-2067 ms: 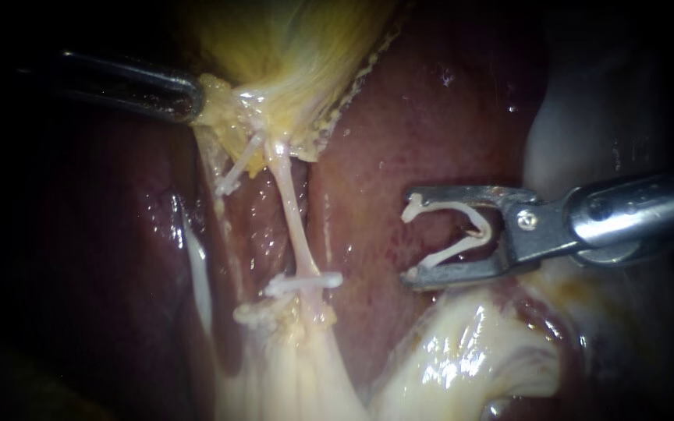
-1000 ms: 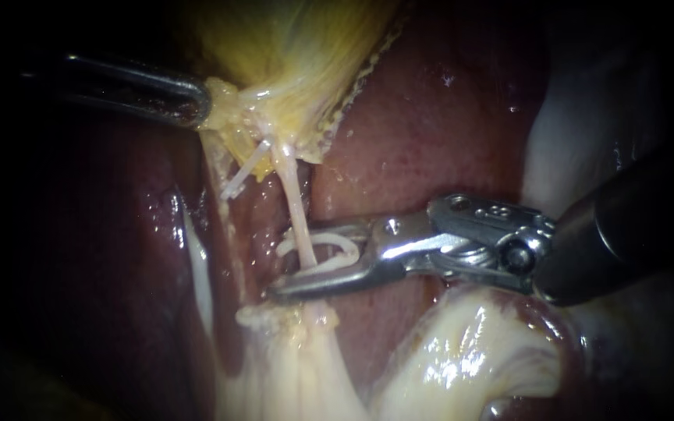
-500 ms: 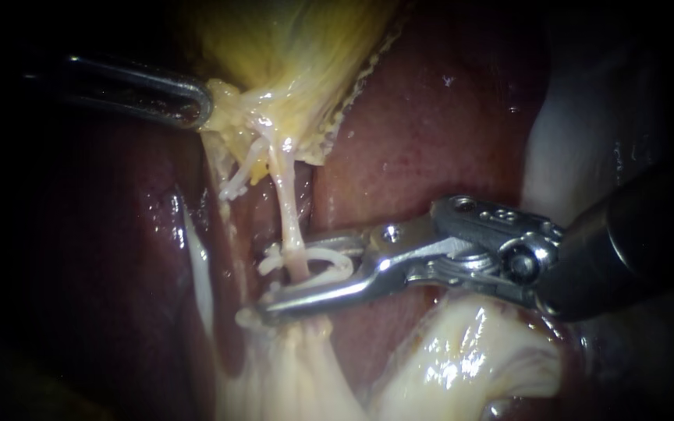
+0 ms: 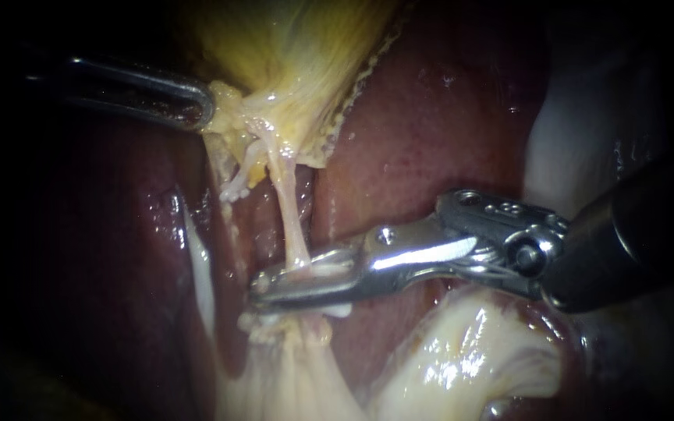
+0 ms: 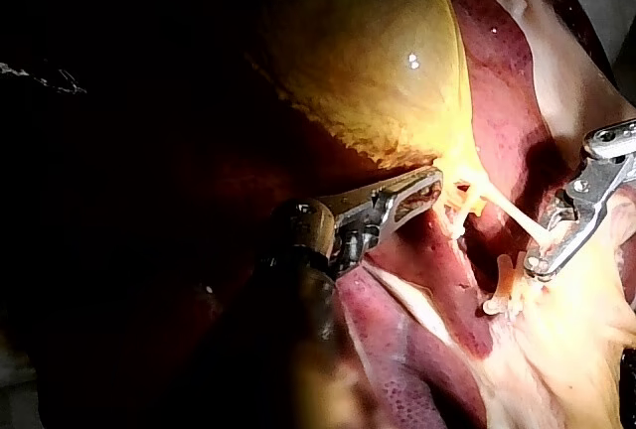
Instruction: Clipping second clip right tube
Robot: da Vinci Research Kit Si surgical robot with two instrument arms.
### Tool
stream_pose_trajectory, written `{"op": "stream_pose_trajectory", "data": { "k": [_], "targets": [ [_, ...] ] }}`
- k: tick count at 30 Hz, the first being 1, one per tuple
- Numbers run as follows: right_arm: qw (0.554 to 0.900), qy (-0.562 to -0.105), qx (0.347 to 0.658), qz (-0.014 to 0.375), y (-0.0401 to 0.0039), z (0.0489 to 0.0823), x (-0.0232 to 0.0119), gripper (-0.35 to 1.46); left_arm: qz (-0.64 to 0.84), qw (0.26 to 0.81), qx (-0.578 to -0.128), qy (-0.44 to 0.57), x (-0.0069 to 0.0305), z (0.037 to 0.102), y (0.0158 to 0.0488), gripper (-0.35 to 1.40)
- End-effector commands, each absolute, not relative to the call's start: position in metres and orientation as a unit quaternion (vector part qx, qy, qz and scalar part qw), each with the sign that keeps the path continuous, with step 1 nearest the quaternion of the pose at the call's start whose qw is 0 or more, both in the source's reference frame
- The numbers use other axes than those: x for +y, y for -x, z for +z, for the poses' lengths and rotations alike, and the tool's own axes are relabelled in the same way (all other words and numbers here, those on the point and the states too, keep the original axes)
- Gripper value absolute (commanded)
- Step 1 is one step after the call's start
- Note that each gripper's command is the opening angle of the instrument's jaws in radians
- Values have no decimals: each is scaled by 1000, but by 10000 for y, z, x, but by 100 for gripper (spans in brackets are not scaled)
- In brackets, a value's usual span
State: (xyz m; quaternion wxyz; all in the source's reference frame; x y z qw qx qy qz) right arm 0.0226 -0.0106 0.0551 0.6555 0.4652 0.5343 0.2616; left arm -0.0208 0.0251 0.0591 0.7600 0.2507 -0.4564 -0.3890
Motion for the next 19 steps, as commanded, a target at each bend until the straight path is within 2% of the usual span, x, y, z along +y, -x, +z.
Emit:
{"op": "stream_pose_trajectory", "data": {
  "k": [1,5,19],
  "targets": [
    [656,-465,535,262,-226,552,-107,-35,-389,760,-456,-251,251,591,208,-35],
    [650,-477,523,277,-225,554,-106,-35,-389,760,-456,-251,251,592,209,-35],
    [659,-477,515,270,-226,560,-114,-35,-389,760,-456,-251,251,592,208,-35]
  ]
}}
